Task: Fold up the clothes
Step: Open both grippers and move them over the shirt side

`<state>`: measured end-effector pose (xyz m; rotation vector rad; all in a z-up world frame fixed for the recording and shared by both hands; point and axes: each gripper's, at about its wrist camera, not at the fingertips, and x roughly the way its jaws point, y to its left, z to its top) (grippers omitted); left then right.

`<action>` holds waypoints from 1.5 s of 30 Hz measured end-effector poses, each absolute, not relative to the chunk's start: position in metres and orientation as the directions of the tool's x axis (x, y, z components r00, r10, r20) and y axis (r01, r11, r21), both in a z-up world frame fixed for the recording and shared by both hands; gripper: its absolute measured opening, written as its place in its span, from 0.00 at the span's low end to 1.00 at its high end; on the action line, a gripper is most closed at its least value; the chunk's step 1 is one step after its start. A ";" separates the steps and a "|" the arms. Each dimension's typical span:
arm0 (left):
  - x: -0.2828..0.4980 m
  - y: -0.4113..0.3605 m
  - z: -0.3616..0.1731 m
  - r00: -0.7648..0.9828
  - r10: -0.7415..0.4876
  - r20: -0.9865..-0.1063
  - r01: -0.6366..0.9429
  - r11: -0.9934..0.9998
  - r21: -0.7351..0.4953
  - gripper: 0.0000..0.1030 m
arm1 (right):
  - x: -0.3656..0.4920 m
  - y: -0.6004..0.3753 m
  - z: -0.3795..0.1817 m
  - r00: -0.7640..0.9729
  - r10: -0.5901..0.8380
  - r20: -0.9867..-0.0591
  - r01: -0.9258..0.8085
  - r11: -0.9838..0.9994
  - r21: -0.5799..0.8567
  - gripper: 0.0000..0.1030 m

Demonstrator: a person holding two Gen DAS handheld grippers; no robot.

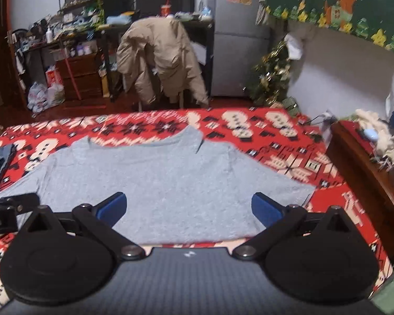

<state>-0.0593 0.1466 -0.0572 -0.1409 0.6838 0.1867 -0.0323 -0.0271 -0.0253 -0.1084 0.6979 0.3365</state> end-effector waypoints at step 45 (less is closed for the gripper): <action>-0.082 0.330 -0.118 0.535 0.062 -0.842 -0.791 0.386 -0.474 0.30 | -0.019 -0.040 -0.029 0.666 0.305 -0.681 -0.288 0.947 0.143 0.91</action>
